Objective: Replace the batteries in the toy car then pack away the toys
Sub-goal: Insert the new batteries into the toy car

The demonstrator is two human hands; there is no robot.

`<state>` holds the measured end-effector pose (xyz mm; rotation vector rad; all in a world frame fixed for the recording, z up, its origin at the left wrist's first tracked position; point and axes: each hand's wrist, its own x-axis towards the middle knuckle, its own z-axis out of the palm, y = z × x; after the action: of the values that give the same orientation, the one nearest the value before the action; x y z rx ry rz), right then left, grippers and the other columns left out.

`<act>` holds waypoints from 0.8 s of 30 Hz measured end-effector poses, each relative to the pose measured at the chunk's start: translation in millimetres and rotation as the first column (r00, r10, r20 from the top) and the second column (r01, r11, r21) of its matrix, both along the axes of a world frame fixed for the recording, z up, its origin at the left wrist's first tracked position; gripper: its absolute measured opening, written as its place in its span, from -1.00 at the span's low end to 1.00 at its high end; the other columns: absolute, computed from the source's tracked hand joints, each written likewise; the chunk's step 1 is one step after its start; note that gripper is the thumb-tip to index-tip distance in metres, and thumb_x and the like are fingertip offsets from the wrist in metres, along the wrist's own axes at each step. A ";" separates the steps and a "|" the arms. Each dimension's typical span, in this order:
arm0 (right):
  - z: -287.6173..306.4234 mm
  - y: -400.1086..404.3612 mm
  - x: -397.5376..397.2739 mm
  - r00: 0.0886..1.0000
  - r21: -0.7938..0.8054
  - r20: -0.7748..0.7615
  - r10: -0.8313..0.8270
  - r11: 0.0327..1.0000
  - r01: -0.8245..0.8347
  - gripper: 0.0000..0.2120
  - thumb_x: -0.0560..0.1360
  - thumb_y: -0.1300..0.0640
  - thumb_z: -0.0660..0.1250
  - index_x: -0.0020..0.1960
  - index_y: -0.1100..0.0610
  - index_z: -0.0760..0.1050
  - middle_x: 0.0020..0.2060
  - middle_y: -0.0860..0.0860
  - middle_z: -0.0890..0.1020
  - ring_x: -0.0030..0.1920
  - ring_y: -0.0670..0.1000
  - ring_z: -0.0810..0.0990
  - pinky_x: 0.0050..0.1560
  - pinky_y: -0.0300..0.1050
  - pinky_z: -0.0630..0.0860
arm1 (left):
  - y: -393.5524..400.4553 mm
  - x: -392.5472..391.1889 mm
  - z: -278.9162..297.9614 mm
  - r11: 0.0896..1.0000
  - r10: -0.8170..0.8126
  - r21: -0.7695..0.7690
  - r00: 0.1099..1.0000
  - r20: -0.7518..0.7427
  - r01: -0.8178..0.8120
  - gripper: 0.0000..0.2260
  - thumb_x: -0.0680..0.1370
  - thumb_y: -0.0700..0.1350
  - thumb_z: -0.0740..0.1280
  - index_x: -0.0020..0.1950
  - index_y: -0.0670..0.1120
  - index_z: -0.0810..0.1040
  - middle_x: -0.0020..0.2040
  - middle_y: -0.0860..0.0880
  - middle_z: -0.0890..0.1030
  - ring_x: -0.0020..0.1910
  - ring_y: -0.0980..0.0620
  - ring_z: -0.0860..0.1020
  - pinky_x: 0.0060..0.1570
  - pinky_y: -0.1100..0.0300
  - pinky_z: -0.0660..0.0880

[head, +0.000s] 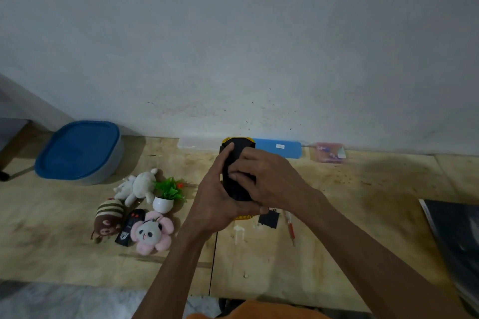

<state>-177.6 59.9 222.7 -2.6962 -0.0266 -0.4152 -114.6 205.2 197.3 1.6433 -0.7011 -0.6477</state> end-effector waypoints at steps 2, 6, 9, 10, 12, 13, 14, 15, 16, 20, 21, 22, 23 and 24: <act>0.7 -4.3 1.8 1.000 0.026 -0.015 -0.013 1.000 0.014 -0.76 0.56 -0.02 0.26 0.01 0.06 0.66 -0.15 -0.02 0.57 -0.22 0.00 0.55 -0.31 0.05 0.54 | -0.4 -0.2 -0.7 0.999 0.029 -0.022 1.000 -0.001 -0.029 0.13 0.14 -0.31 0.70 0.58 0.13 0.22 0.39 0.16 0.47 0.25 0.27 0.55 0.07 0.26 0.60; 7.4 -7.4 -1.1 0.994 0.260 -0.074 -0.076 0.961 0.093 -0.84 0.58 0.06 0.35 0.11 0.06 0.64 -0.06 -0.05 0.63 -0.10 -0.08 0.58 -0.10 -0.15 0.54 | 0.3 4.0 -0.5 0.998 0.056 -0.035 0.998 -0.023 -0.057 0.14 0.12 -0.27 0.72 0.57 0.14 0.23 0.37 0.15 0.50 0.26 0.18 0.57 0.12 0.13 0.62; 20.7 -11.1 -4.7 0.970 0.593 -0.191 -0.153 0.769 0.238 -0.75 0.65 0.15 0.22 0.29 0.05 0.54 0.01 -0.11 0.64 -0.08 -0.19 0.56 -0.10 -0.33 0.48 | 2.2 7.2 -2.0 0.996 0.081 -0.020 0.995 -0.058 -0.082 0.17 0.06 -0.12 0.74 0.56 0.19 0.23 0.27 0.25 0.56 0.23 0.12 0.60 0.15 -0.04 0.62; 23.9 -13.6 -5.7 0.965 0.657 -0.207 -0.160 0.708 0.259 -0.74 0.66 0.16 0.20 0.31 0.04 0.52 -0.01 -0.12 0.65 -0.10 -0.20 0.57 -0.10 -0.32 0.48 | 2.7 7.6 -2.4 0.996 0.091 -0.012 0.994 -0.066 -0.091 0.18 0.04 -0.08 0.75 0.56 0.22 0.23 0.28 0.23 0.56 0.24 0.08 0.60 0.16 -0.08 0.61; 27.4 -16.9 -8.7 0.962 0.735 -0.185 -0.200 0.622 0.271 -0.78 0.64 0.16 0.26 0.24 0.00 0.56 -0.02 -0.11 0.70 -0.10 -0.23 0.60 -0.04 -0.31 0.51 | 3.0 6.4 -3.6 0.995 0.102 -0.002 0.991 -0.082 -0.102 0.19 0.02 -0.04 0.76 0.55 0.24 0.24 0.32 0.19 0.54 0.26 0.02 0.60 0.18 -0.13 0.60; 28.0 -16.8 -10.5 0.959 0.765 -0.170 -0.229 0.582 0.275 -0.81 0.62 0.15 0.30 0.19 -0.03 0.59 -0.02 -0.11 0.72 -0.10 -0.24 0.61 -0.01 -0.28 0.53 | 3.0 5.3 -3.8 0.995 0.102 -0.001 0.991 -0.087 -0.103 0.19 0.03 -0.07 0.76 0.55 0.23 0.25 0.32 0.19 0.55 0.25 0.02 0.60 0.18 -0.14 0.60; 27.0 -15.8 -12.1 0.952 0.800 -0.159 -0.261 0.531 0.279 -0.83 0.60 0.14 0.34 0.15 -0.05 0.61 -0.02 -0.10 0.73 -0.10 -0.23 0.62 0.02 -0.24 0.55 | 2.2 4.1 -3.9 0.995 0.097 -0.003 0.991 -0.091 -0.098 0.18 0.04 -0.10 0.76 0.55 0.20 0.25 0.31 0.20 0.55 0.24 0.04 0.61 0.18 -0.13 0.60; 25.1 -14.4 -13.8 0.942 0.840 -0.158 -0.295 0.461 0.285 -0.84 0.57 0.14 0.38 0.12 -0.03 0.63 -0.03 -0.09 0.74 -0.09 -0.20 0.64 0.02 -0.21 0.58 | 1.4 3.0 -4.1 0.996 0.092 -0.002 0.992 -0.091 -0.092 0.18 0.05 -0.12 0.75 0.56 0.18 0.24 0.31 0.20 0.55 0.23 0.06 0.61 0.18 -0.11 0.60; 22.7 -12.9 -15.5 0.930 0.874 -0.165 -0.328 0.388 0.292 -0.84 0.55 0.14 0.41 0.11 0.00 0.64 -0.04 -0.07 0.75 -0.07 -0.16 0.67 -0.02 -0.21 0.58 | 0.3 2.0 -3.9 0.996 0.088 -0.003 0.992 -0.090 -0.088 0.18 0.05 -0.12 0.75 0.56 0.18 0.24 0.34 0.19 0.53 0.24 0.07 0.60 0.18 -0.11 0.60; 11.7 -7.7 -21.6 0.878 0.913 -0.176 -0.445 0.259 0.314 -0.82 0.46 0.17 0.51 0.06 0.10 0.68 -0.15 -0.01 0.76 -0.12 -0.07 0.72 -0.16 -0.30 0.57 | -3.1 0.7 -2.3 0.997 0.077 -0.002 0.995 -0.066 -0.078 0.16 0.06 -0.05 0.74 0.56 0.20 0.24 0.44 0.11 0.45 0.33 0.03 0.54 0.21 -0.12 0.58; 9.6 -5.9 -22.9 0.872 0.914 -0.177 -0.457 0.253 0.318 -0.82 0.44 0.18 0.53 0.05 0.11 0.68 -0.17 0.00 0.76 -0.13 -0.07 0.73 -0.16 -0.30 0.58 | -3.8 0.9 -1.7 0.997 0.075 -0.002 0.995 -0.068 -0.076 0.16 0.05 -0.04 0.74 0.56 0.19 0.24 0.43 0.10 0.46 0.33 0.04 0.54 0.21 -0.12 0.59; 7.6 -3.4 -24.0 0.870 0.914 -0.175 -0.462 0.252 0.318 -0.81 0.43 0.20 0.54 0.03 0.13 0.69 -0.18 0.00 0.76 -0.14 -0.06 0.73 -0.17 -0.29 0.59 | -4.6 1.1 -1.1 0.997 0.076 -0.002 0.995 -0.069 -0.076 0.17 0.05 -0.03 0.74 0.56 0.18 0.24 0.43 0.09 0.46 0.33 0.03 0.54 0.20 -0.12 0.59; 5.8 -0.8 -25.0 0.870 0.913 -0.175 -0.460 0.256 0.319 -0.81 0.41 0.21 0.55 0.02 0.14 0.69 -0.18 0.01 0.76 -0.14 -0.06 0.73 -0.15 -0.27 0.60 | -5.2 1.5 -0.5 0.997 0.078 -0.004 0.995 -0.067 -0.079 0.17 0.04 -0.01 0.74 0.56 0.18 0.24 0.43 0.08 0.47 0.33 0.02 0.54 0.20 -0.12 0.59; 3.8 1.9 -25.8 0.871 0.907 -0.179 -0.457 0.267 0.327 -0.81 0.40 0.21 0.55 0.02 0.13 0.70 -0.18 0.01 0.76 -0.13 -0.05 0.73 -0.13 -0.22 0.63 | -6.0 1.7 0.2 0.997 0.078 -0.007 0.995 -0.062 -0.078 0.17 0.04 0.00 0.74 0.56 0.18 0.24 0.43 0.08 0.47 0.33 0.02 0.54 0.20 -0.12 0.59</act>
<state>-203.4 61.8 226.5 -1.4660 0.6820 -0.5229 -112.9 199.2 197.4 1.6265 -0.5914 -0.6354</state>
